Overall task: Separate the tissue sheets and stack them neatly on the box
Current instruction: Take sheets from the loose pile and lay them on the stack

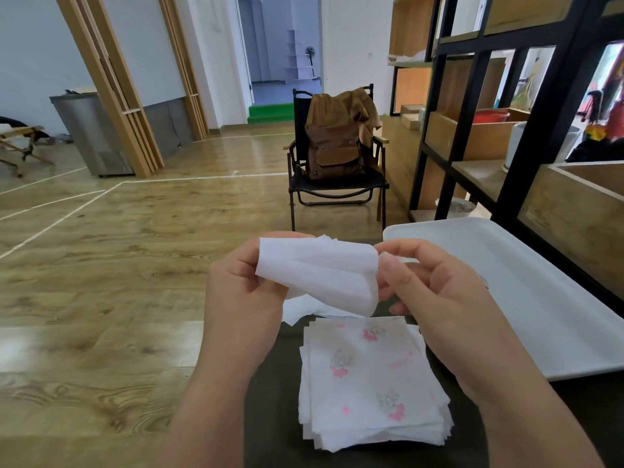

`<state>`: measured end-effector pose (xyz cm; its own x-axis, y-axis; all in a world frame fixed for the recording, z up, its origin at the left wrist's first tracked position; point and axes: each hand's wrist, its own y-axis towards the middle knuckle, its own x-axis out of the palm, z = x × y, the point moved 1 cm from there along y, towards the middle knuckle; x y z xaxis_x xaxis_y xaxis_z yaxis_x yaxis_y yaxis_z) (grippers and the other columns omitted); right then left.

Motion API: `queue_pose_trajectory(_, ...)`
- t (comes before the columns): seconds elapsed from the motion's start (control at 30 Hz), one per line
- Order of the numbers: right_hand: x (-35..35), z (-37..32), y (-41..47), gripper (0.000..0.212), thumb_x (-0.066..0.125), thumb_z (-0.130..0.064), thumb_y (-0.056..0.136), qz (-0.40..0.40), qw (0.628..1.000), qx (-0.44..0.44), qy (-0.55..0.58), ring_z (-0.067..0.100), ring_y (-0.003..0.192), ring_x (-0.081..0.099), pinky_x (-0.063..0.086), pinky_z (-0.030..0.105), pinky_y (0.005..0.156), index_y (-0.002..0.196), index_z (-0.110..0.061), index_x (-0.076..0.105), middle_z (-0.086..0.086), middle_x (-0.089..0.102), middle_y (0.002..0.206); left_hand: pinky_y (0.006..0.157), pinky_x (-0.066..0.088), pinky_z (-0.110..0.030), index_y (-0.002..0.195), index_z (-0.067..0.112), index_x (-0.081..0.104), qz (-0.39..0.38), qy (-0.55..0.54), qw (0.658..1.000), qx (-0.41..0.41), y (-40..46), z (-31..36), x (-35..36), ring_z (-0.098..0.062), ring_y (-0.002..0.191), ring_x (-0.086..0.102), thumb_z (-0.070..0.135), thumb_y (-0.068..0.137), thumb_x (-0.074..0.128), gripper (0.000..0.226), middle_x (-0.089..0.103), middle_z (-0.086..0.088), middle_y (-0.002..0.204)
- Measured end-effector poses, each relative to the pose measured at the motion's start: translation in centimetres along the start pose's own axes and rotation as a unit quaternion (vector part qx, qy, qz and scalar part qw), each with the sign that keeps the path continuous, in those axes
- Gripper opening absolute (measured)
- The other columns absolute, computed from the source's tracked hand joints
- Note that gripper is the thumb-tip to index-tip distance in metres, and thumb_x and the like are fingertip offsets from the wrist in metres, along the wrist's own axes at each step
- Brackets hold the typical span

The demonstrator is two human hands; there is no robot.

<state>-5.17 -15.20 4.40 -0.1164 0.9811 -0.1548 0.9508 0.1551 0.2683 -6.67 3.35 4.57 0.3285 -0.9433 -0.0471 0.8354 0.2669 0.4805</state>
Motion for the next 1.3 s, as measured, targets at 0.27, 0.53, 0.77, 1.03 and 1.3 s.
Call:
queue_pose_trajectory(0.27, 0.6, 0.3, -0.1, 0.038, 0.070, -0.047, 0.057, -0.042, 0.982, 0.106, 0.153, 0.007, 0.060, 0.057, 0.050, 0.017, 0.057, 0.086, -0.023, 0.079, 0.002, 0.074, 0.078, 0.069, 0.056, -0.019, 0.091, 0.039, 0.077, -0.053, 0.123, 0.991, -0.015, 0.1, -1.1, -0.1, -0.002, 0.087, 0.069, -0.008, 0.084, 0.059, 0.050, 0.074, 0.019, 0.092)
queue_pose_trajectory(0.53, -0.1, 0.0, -0.2, 0.018, 0.063, -0.036, 0.084, -0.021, 0.989, 0.040, 0.141, 0.016, 0.089, 0.073, 0.060, 0.041, 0.078, 0.097, -0.042, 0.074, -0.006, 0.076, 0.096, 0.071, 0.050, -0.029, 0.070, 0.026, 0.079, -0.014, 0.072, 0.968, -0.239, 0.2, -1.2, -1.2, -0.013, 0.072, 0.073, 0.074, 0.088, 0.022, 0.076, 0.077, 0.000, 0.076)
queue_pose_trajectory(0.77, 0.0, -0.2, -0.3, 0.020, 0.060, -0.022, 0.092, -0.051, 0.989, 0.028, 0.134, 0.022, 0.091, 0.073, 0.060, 0.041, 0.079, 0.102, -0.031, 0.074, 0.002, 0.076, 0.097, 0.109, 0.039, -0.040, 0.087, 0.028, 0.081, -0.155, 0.007, 0.959, -0.238, -0.1, -0.2, -0.4, -0.010, 0.097, 0.072, 0.088, 0.067, 0.041, 0.074, 0.077, 0.005, 0.097)
queue_pose_trajectory(1.03, -0.1, -0.7, -0.4, 0.027, 0.063, -0.031, 0.077, -0.068, 0.983, 0.002, 0.168, 0.019, 0.088, 0.074, 0.060, 0.029, 0.070, 0.100, -0.040, 0.072, -0.002, 0.076, 0.098, 0.078, 0.050, -0.030, 0.068, 0.023, 0.079, -0.105, 0.070, 0.958, -0.257, -0.1, -0.5, -1.1, -0.012, 0.076, 0.074, 0.097, 0.066, 0.030, 0.089, 0.077, 0.000, 0.077)
queue_pose_trajectory(1.3, -0.2, -0.3, -0.3, 0.024, 0.063, -0.026, 0.083, -0.053, 0.989, -0.032, 0.135, 0.015, 0.085, 0.074, 0.057, 0.020, 0.065, 0.100, -0.039, 0.074, -0.002, 0.077, 0.093, 0.063, 0.057, -0.027, 0.106, 0.040, 0.074, -0.110, -0.054, 0.990, -0.071, -0.1, -0.4, -1.1, -0.018, 0.075, 0.075, 0.017, 0.090, 0.067, 0.029, 0.077, -0.008, 0.082)
